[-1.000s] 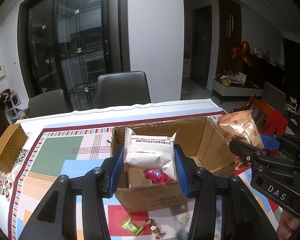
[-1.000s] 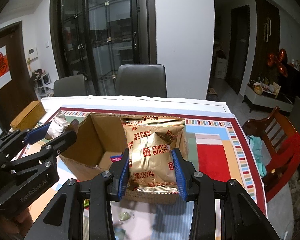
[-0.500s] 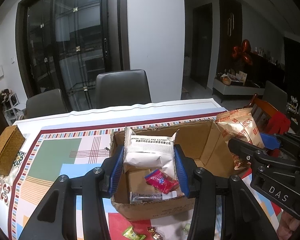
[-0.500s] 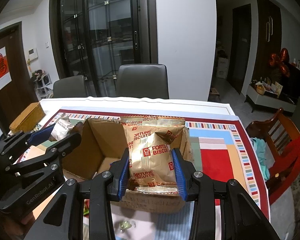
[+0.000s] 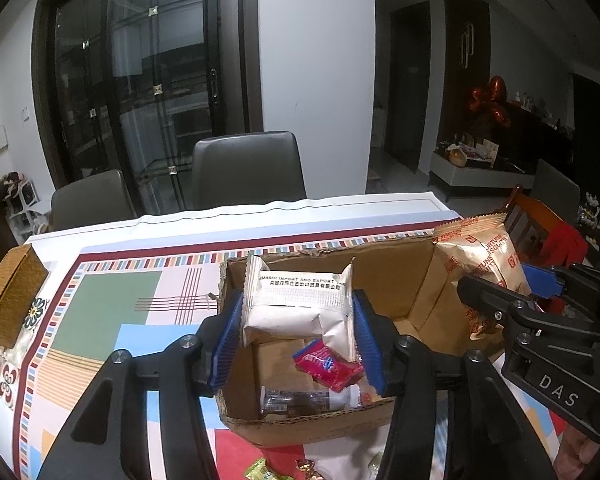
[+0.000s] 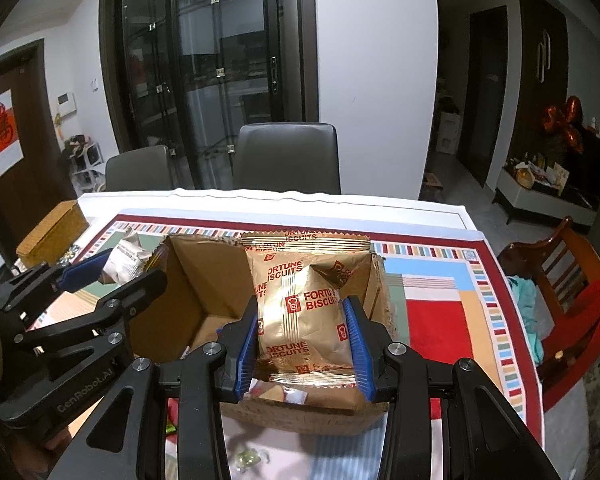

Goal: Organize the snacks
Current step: 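Open both tools to drop the packets into the box, then move both open tools back toward the candies beside the box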

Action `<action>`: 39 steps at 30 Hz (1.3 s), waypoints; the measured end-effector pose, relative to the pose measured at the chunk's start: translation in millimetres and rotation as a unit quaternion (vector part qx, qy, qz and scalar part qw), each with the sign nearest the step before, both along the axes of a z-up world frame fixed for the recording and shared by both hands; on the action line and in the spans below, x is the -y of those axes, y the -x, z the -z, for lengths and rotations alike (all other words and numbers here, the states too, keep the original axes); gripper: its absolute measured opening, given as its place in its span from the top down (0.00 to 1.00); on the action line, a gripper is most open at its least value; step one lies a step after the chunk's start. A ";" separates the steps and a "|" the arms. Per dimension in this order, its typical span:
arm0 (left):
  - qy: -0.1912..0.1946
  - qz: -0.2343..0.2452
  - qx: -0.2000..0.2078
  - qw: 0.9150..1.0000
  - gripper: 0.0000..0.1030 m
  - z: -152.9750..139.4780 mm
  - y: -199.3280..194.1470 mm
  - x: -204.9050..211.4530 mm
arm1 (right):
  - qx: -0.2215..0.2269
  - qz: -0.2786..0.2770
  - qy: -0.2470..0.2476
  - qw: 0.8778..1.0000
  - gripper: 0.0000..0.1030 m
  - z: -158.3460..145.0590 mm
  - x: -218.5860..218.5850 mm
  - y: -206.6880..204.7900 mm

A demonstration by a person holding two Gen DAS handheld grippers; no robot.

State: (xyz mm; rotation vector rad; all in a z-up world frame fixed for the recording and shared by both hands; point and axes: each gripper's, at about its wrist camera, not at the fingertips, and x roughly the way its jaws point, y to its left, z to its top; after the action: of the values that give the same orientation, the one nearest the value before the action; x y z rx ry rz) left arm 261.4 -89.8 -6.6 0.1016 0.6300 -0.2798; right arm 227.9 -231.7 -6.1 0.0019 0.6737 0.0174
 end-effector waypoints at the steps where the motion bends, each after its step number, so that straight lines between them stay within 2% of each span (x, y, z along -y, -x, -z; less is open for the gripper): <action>1: 0.000 0.000 -0.001 1.000 0.45 0.5 -0.2 -0.3 | 0.002 0.001 0.003 1.000 0.59 0.1 0.3 0.8; 4: -0.001 -0.002 0.001 1.000 0.39 1.0 0.5 -2.4 | 0.003 0.002 0.012 1.000 0.55 0.6 -0.4 0.5; 6: -0.002 -0.004 0.000 1.000 0.34 1.4 0.3 -3.2 | 0.005 0.005 0.012 1.000 0.45 1.2 0.6 1.3; 9: 0.000 -0.008 0.002 1.000 0.27 0.1 1.5 -5.0 | 0.008 0.010 0.012 1.000 0.36 1.0 2.3 3.5; 12: 0.002 -0.010 0.003 1.000 0.23 -1.2 2.3 -6.5 | 0.011 0.016 0.013 1.000 0.31 -0.2 3.7 6.5; 18: 0.002 -0.015 0.007 1.000 0.17 -3.7 8.4 -8.3 | 0.015 0.024 0.012 1.000 0.28 -4.0 5.6 11.5; 39: 0.006 -0.018 0.023 1.000 0.17 -18.4 46.5 -24.5 | 0.033 0.030 0.013 0.999 0.28 -19.4 -5.4 49.5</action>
State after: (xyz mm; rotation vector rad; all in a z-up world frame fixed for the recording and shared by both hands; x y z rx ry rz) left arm 215.0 -65.3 11.9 0.0843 0.5835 -0.2458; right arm 178.4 -226.3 13.3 -0.0037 0.6078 -0.0492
